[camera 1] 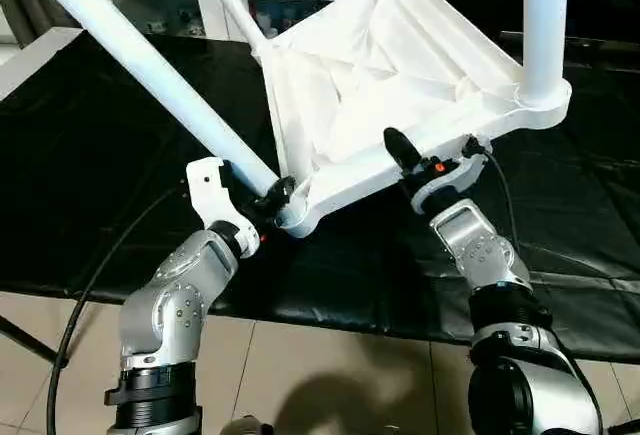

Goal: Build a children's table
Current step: Flip table

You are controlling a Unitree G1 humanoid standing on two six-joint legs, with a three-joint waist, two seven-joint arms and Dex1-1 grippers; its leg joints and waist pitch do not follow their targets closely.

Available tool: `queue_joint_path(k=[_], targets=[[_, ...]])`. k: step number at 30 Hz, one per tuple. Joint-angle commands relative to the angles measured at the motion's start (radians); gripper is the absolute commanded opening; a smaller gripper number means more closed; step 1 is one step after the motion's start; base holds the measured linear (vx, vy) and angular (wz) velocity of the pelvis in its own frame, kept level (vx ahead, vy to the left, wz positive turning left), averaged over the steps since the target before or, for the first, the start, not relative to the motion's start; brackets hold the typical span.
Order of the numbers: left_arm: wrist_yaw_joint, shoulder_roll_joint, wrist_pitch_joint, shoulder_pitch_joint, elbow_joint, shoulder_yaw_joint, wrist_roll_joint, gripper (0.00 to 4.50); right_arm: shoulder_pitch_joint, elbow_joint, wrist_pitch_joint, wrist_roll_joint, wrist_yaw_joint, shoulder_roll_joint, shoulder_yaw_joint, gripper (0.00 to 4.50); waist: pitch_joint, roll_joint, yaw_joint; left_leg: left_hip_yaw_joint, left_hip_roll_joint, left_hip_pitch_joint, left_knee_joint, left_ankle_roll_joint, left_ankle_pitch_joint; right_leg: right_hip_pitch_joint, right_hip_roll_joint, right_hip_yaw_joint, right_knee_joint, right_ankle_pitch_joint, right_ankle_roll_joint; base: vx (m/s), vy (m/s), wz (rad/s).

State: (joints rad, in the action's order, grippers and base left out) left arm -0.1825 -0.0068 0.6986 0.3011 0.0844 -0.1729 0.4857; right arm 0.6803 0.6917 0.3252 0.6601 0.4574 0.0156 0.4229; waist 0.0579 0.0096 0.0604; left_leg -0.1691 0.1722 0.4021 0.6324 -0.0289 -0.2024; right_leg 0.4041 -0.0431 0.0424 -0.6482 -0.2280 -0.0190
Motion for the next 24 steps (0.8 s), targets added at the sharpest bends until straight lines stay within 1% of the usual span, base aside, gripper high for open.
queue_joint_path(k=[1, 4, 7, 10, 13, 14, 15, 16, 18, 19, 20, 22, 23, 24], targets=[[-0.038, -0.018, 0.016, 0.002, 0.007, 0.037, 0.036, 2.09, 0.037, -0.017, 0.008, 0.024, 0.016, 0.008, -0.018, 2.54, -0.083, -0.013, 0.004, 0.011, 0.054, -0.02, -0.055, 0.135, 0.094, -0.063, -0.092, -0.043, 0.052, 0.157, -0.263, 0.0, 0.0, 0.0], [-0.04, -0.015, 0.014, 0.001, 0.007, 0.042, 0.032, 2.09, 0.037, -0.017, 0.007, 0.022, 0.016, 0.008, -0.017, 2.37, -0.084, -0.012, 0.005, 0.012, 0.055, -0.021, -0.054, 0.137, 0.105, -0.062, -0.092, -0.042, 0.05, 0.165, -0.263, 0.0, 0.0, 0.0], [-0.052, -0.006, 0.009, -0.004, 0.012, 0.061, 0.019, 2.09, 0.035, -0.023, 0.009, 0.017, 0.017, 0.012, -0.012, 2.25, -0.084, -0.013, 0.004, 0.012, 0.053, -0.019, -0.053, 0.14, 0.106, -0.063, -0.092, -0.043, 0.05, 0.17, -0.264, 0.0, 0.0, 0.0], [-0.062, 0.003, 0.004, -0.005, 0.016, 0.079, 0.007, 2.09, 0.032, -0.03, 0.011, 0.015, 0.016, 0.012, -0.013, 2.17, -0.085, -0.014, 0.003, 0.012, 0.053, -0.02, -0.053, 0.142, 0.113, -0.062, -0.09, -0.042, 0.049, 0.173, -0.262, 0.0, 0.0, 0.0], [-0.057, 0.009, -0.006, -0.005, 0.014, 0.087, -0.011, 2.09, 0.032, -0.036, 0.002, 0.01, 0.014, 0.009, -0.015, 2.12, -0.085, -0.013, 0.004, 0.011, 0.054, -0.02, -0.052, 0.143, 0.117, -0.063, -0.092, -0.042, 0.048, 0.179, -0.264, 0.0, 0.0, 0.0], [-0.068, 0.015, -0.011, -0.007, 0.017, 0.086, -0.01, 2.65, 0.033, -0.045, -0.002, 0.009, 0.006, 0.006, -0.014, 2.11, -0.085, -0.012, 0.004, 0.011, 0.053, -0.02, -0.052, 0.144, 0.116, -0.062, -0.091, -0.042, 0.048, 0.179, -0.264, 0.0, 0.0, 0.0], [-0.075, 0.02, -0.01, -0.009, 0.021, 0.084, -0.006, 2.65, 0.033, -0.052, -0.007, 0.005, 0.002, 0.003, -0.015, 2.11, -0.085, -0.011, 0.004, 0.012, 0.053, -0.019, -0.052, 0.143, 0.116, -0.062, -0.092, -0.042, 0.048, 0.178, -0.264, 0.0, 0.0, 0.0], [-0.089, 0.029, -0.005, -0.013, 0.026, 0.083, 0.002, 2.79, 0.033, -0.06, -0.011, 0.002, -0.002, -0.001, -0.015, 2.1, -0.086, -0.011, 0.004, 0.012, 0.053, -0.02, -0.052, 0.143, 0.12, -0.062, -0.092, -0.042, 0.047, 0.18, -0.264, 0.0, 0.0, 0.0], [-0.144, 0.069, 0.009, -0.031, 0.053, 0.093, 0.025, 2.97, 0.034, -0.081, -0.017, -0.01, -0.01, -0.012, -0.018, 2.09, -0.089, -0.009, 0.004, 0.012, 0.052, -0.019, -0.05, 0.142, 0.136, -0.062, -0.09, -0.041, 0.043, 0.2, -0.268, 0.0, 0.0, 0.0], [-0.165, 0.085, 0.01, -0.039, 0.064, 0.1, 0.028, 2.97, 0.035, -0.087, -0.02, -0.015, -0.014, -0.016, -0.018, 2.09, -0.089, -0.009, 0.005, 0.013, 0.052, -0.02, -0.05, 0.145, 0.141, -0.06, -0.088, -0.04, 0.042, 0.205, -0.267, 0.0, 0.0, 0.0], [-0.199, 0.112, 0.012, -0.056, 0.083, 0.109, 0.032, 3.16, 0.037, -0.099, -0.021, -0.014, -0.02, -0.022, -0.015, 2.09, -0.089, -0.008, 0.004, 0.012, 0.052, -0.021, -0.049, 0.151, 0.146, -0.059, -0.089, -0.04, 0.042, 0.213, -0.269, 0.0, 0.0, 0.0], [-0.214, 0.125, 0.013, -0.064, 0.092, 0.112, 0.034, 3.23, 0.038, -0.105, -0.021, -0.013, -0.023, -0.025, -0.012, 2.09, -0.088, -0.009, 0.003, 0.012, 0.054, -0.02, -0.051, 0.152, 0.142, -0.06, -0.09, -0.041, 0.041, 0.208, -0.268, 0.0, 0.0, 0.0], [-0.247, 0.153, 0.012, -0.082, 0.11, 0.119, 0.037, 3.32, 0.041, -0.115, -0.022, -0.013, -0.031, -0.032, -0.009, 2.08, -0.087, -0.007, 0.005, 0.012, 0.053, -0.021, -0.05, 0.148, 0.139, -0.058, -0.088, -0.04, 0.042, 0.2, -0.267, 0.0, 0.0, 0.0], [-0.28, 0.182, 0.013, -0.1, 0.126, 0.128, 0.037, 3.41, 0.042, -0.124, -0.023, -0.015, -0.037, -0.039, -0.007, 2.07, -0.086, -0.009, 0.004, 0.01, 0.054, -0.023, -0.052, 0.144, 0.133, -0.057, -0.087, -0.04, 0.043, 0.189, -0.266, 0.0, 0.0, 0.0]])
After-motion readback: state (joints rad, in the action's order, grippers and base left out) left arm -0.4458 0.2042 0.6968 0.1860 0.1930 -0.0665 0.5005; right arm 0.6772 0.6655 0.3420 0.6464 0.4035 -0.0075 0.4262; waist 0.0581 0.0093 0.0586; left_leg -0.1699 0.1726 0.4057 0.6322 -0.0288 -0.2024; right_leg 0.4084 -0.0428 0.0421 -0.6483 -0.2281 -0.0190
